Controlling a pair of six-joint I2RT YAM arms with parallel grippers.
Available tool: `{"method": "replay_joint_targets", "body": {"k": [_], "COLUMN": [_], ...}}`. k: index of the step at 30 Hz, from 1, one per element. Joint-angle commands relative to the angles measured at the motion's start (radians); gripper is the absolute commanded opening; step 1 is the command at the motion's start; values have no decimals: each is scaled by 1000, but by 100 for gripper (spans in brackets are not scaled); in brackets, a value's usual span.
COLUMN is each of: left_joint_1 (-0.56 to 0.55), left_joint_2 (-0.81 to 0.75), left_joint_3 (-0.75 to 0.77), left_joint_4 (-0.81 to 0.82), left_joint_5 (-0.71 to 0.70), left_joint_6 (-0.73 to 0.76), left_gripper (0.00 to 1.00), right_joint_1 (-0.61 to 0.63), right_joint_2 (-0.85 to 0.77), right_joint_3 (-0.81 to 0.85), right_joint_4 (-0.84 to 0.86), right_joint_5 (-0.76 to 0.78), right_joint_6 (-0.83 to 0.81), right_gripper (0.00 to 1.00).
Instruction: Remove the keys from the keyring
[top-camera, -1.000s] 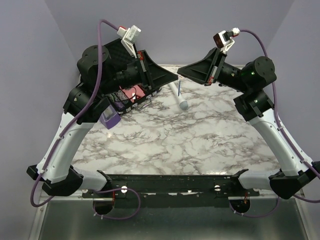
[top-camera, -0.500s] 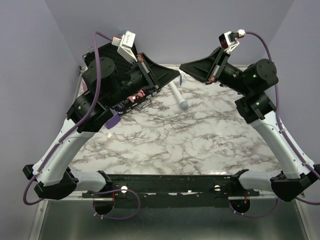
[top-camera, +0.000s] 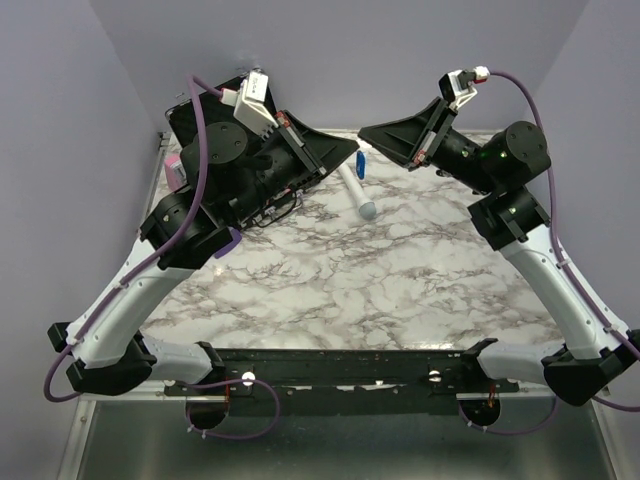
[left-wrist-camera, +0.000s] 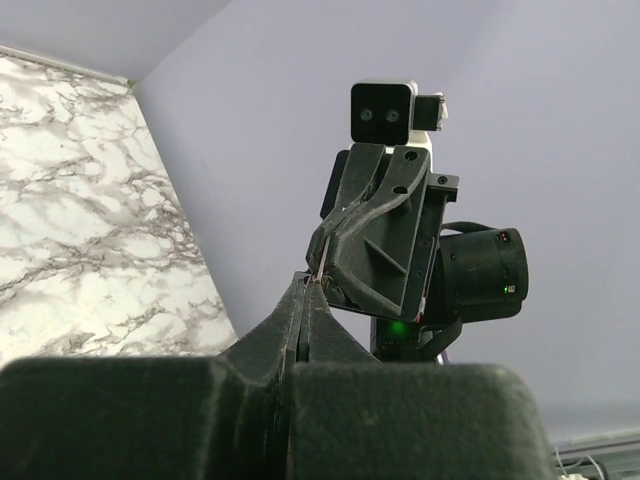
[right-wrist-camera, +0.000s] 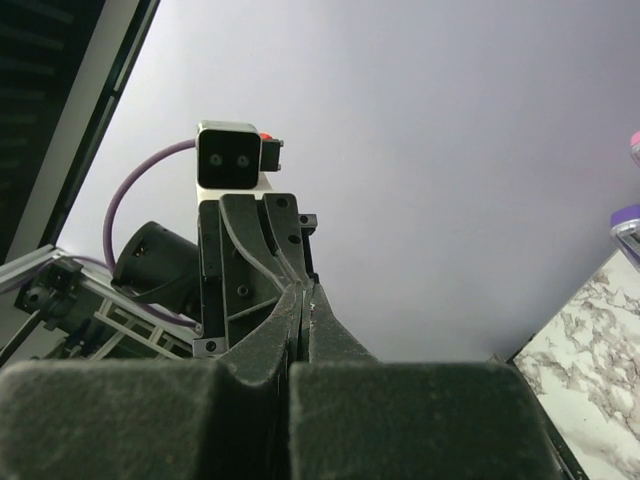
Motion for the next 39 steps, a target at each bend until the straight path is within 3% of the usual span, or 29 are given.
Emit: {"method": "replay_joint_targets", "body": {"k": [1,8,13,18,28,33,35,39], "left_joint_1": [-13,-13,-11,16,236,299,305,323], "left_joint_2": [-2,-26,-63,-86,-19,7,12,10], "left_joint_3": [34,34,3,-6,84,100,100,71], "left_joint_4": [10,-27,-26,5,-52,-58,-59,-20], "left_joint_5": [-17,-30,-44,34,609,789,810,876], "left_joint_6": [8,52,97,208,328,386,414,437], "left_gripper": [5,49,65,70,71,77,77,66], "right_joint_1": [6,6,6,6,5,3,3,5], "right_joint_2": [-18,-35,-38,-35,-13,8,20,47], "right_joint_3": [-16,-25,-24,-18,8,16,28,56], "right_joint_4": [-31,-56,-57,-56,-82,-83,-83,-83], "right_joint_5": [41,57,59,47,-21,-73,-93,-133], "right_joint_6": [-9,-24,-27,-30,-50,-67,-72,-73], "right_gripper": [1,1,1,1,1,1,1,1]}}
